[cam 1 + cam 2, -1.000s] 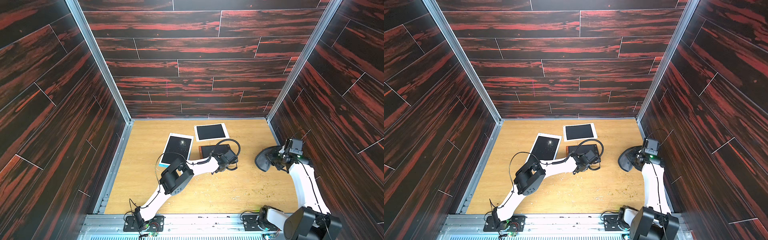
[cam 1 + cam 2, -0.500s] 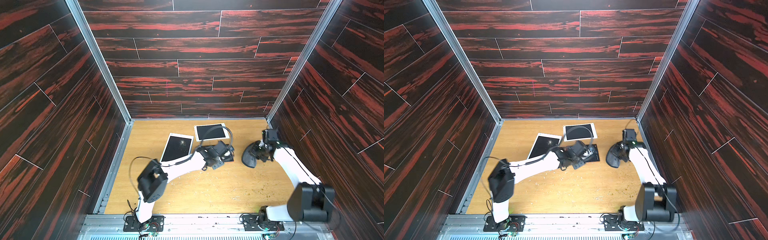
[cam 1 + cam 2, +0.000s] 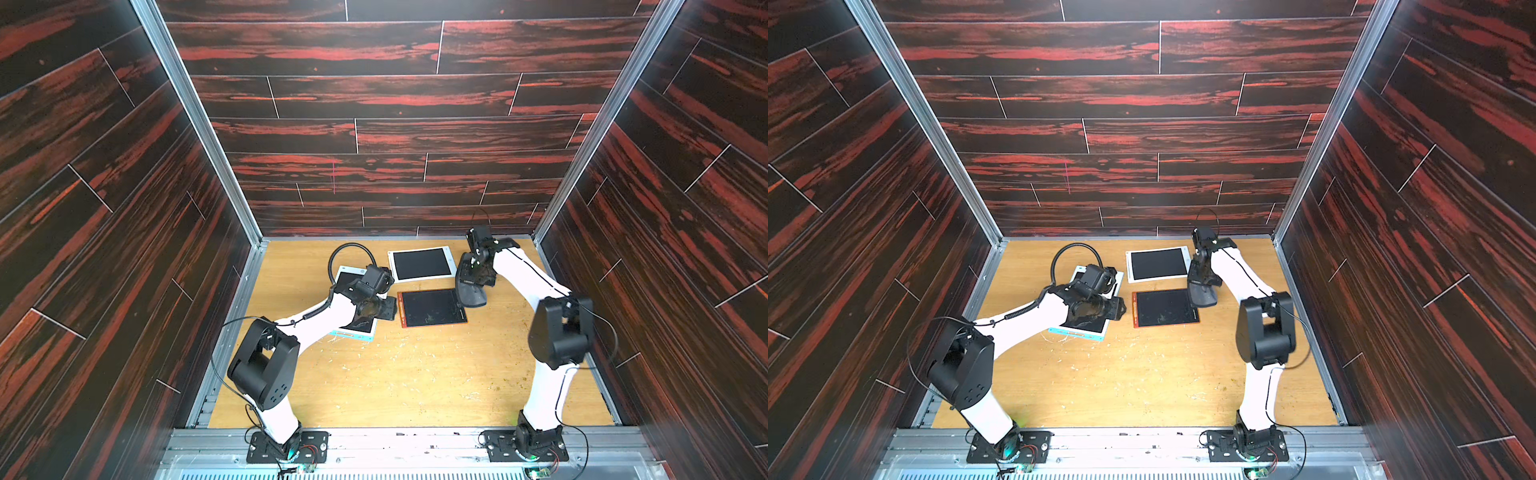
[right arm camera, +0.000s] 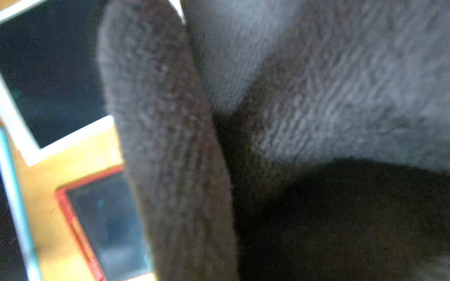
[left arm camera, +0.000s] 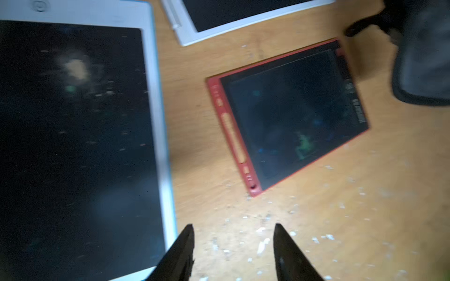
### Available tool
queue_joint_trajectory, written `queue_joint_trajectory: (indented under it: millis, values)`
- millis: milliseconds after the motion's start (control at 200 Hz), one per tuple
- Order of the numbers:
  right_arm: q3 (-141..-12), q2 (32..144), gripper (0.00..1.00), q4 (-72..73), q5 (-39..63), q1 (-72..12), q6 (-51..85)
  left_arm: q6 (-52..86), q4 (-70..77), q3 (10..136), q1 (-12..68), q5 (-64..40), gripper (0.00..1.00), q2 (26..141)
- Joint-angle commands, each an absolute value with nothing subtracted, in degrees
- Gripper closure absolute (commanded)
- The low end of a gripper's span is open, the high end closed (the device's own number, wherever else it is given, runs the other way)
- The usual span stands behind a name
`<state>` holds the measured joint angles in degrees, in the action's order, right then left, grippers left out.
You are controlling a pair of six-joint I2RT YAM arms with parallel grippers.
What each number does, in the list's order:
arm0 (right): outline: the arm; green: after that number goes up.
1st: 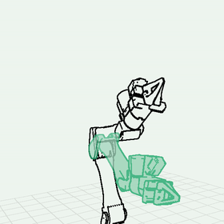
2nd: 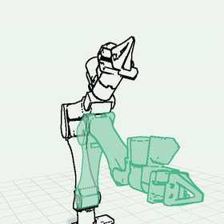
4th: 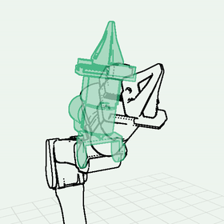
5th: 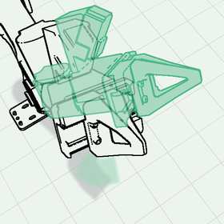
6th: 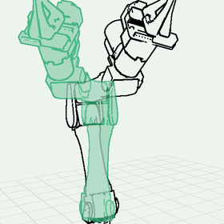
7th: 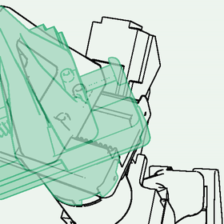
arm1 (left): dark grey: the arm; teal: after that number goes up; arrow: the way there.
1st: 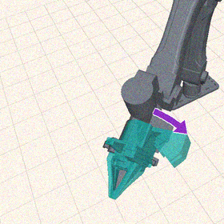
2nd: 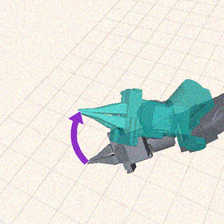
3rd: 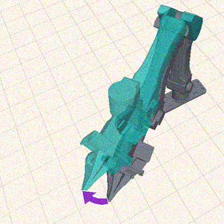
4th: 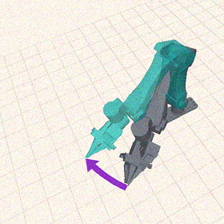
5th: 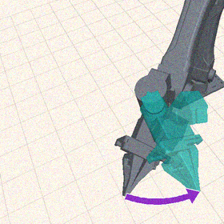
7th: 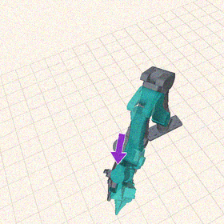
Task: Wipe the drawing tablet
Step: Wipe the dirt from the drawing tablet.
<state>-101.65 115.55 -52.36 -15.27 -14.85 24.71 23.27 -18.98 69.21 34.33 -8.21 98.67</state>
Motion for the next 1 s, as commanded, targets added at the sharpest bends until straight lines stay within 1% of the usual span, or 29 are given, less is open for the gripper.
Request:
queue_joint_trajectory:
  millis: [0,170,341,501,606,726,792,847,937,947,997]
  values:
    - [-107.8,120.24,1.0,-59.87,-21.51,-14.6,21.86,28.22,-15.7,70.63,34.54,-13.32,0.46,100.07]
    - [-111.49,125.37,1.0,-61.58,-23.13,-15.61,22.33,28.49,-15.32,73.76,34.34,-14.11,0.47,105.56]
    - [-115.5,132.71,1.0,-64.05,-25.21,-19.15,22.18,25.91,-21.29,80.74,34.37,-12.18,0.48,114.38]
    - [-116.78,136.72,1.0,-63.82,-22.63,-22.5,22.49,26.72,-20.34,82.04,34.3,-12.72,0.48,117.83]
    - [-116.67,137.63,1.0,-61.9,-15.02,-23.75,22.85,26.96,-20.21,82.77,34.3,-12.85,0.48,119.36]
    - [-114.61,137.15,1.0,-56.37,4.07,-24.05,23.47,26.89,-20.13,83.13,34.36,-12.65,0.49,120.52]
    - [-114.09,137.1,1.0,-54.05,11.98,-24.3,24.52,26.94,-20.04,83.25,34.31,-12.64,0.49,121.14]
    - [-114.08,137.28,1.0,-53.07,16.14,-24.62,25.24,27.08,-20.04,83.49,34.28,-12.99,0.49,121.48]
    - [-113.68,137.29,1.0,-52.72,19.45,-24.98,25.02,27.24,-19.89,83.45,34.28,-13.03,0.49,121.57]
    - [-113.62,137.29,1.0,-52.67,21.36,-24.97,24.98,27.2,-19.87,83.37,34.28,-13.01,0.49,121.56]
    - [-112.9,137.11,1.0,-52.75,21.69,-24.89,24.45,27.02,-19.86,83.33,34.34,-12.84,0.49,121.47]
